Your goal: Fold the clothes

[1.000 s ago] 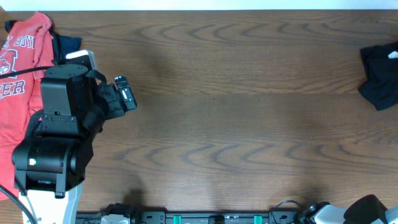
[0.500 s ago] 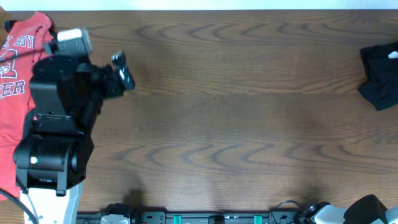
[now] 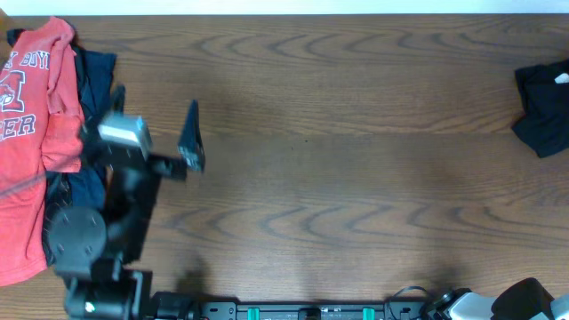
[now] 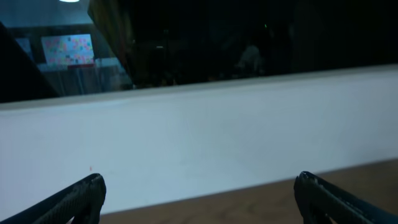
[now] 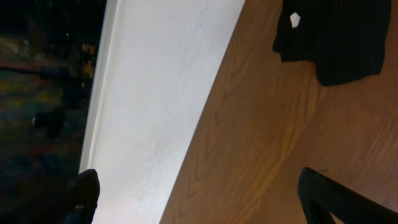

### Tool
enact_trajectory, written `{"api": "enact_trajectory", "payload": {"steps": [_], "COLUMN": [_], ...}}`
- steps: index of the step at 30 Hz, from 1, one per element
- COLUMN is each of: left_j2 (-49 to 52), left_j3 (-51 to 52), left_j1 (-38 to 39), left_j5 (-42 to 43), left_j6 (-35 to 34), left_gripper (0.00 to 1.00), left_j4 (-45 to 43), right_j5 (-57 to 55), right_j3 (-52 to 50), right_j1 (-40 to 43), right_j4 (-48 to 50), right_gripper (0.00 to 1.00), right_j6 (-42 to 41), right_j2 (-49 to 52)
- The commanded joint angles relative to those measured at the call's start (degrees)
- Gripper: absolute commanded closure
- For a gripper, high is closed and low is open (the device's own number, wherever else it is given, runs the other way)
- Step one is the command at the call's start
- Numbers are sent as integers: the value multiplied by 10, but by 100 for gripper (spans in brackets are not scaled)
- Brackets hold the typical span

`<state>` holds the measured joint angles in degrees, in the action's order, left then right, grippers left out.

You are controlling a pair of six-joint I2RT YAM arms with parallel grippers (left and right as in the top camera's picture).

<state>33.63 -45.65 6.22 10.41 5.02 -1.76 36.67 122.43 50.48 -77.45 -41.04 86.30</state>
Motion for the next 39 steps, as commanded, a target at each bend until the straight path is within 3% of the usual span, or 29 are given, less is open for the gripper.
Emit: {"api": "enact_trajectory", "payload": {"steps": [1,7,13,17,24,31,39], "left_j2": [-57,-143,-206,-241,-294,-320,-321], "left_j3": [60,132,214,271,338,383,414], "left_j1": [5,9,9,8,8,8,7], "left_j5": [13,61,61,25,-3,-84,-101], "left_j6": [62,174,184,135,121,3,2], "left_gripper": [2,2,2,2,2,2,2], "left_j4": [-17,-24,-44,-73,-82,-80,-67], "right_j5": [6,6,6,6,6,6,6], "right_j3": [-2,-2,-2,-2,-2,-2,-2], "right_j1": [1,1,1,1,1,1,1], "right_j4": [-2,-2,-2,-2,-2,-2,-2], "right_gripper": [1,1,1,1,1,1,1], "right_j6": [-3,-3,-3,-3,-3,-3,-3], "right_j2": [2,2,2,2,2,2,2]}}
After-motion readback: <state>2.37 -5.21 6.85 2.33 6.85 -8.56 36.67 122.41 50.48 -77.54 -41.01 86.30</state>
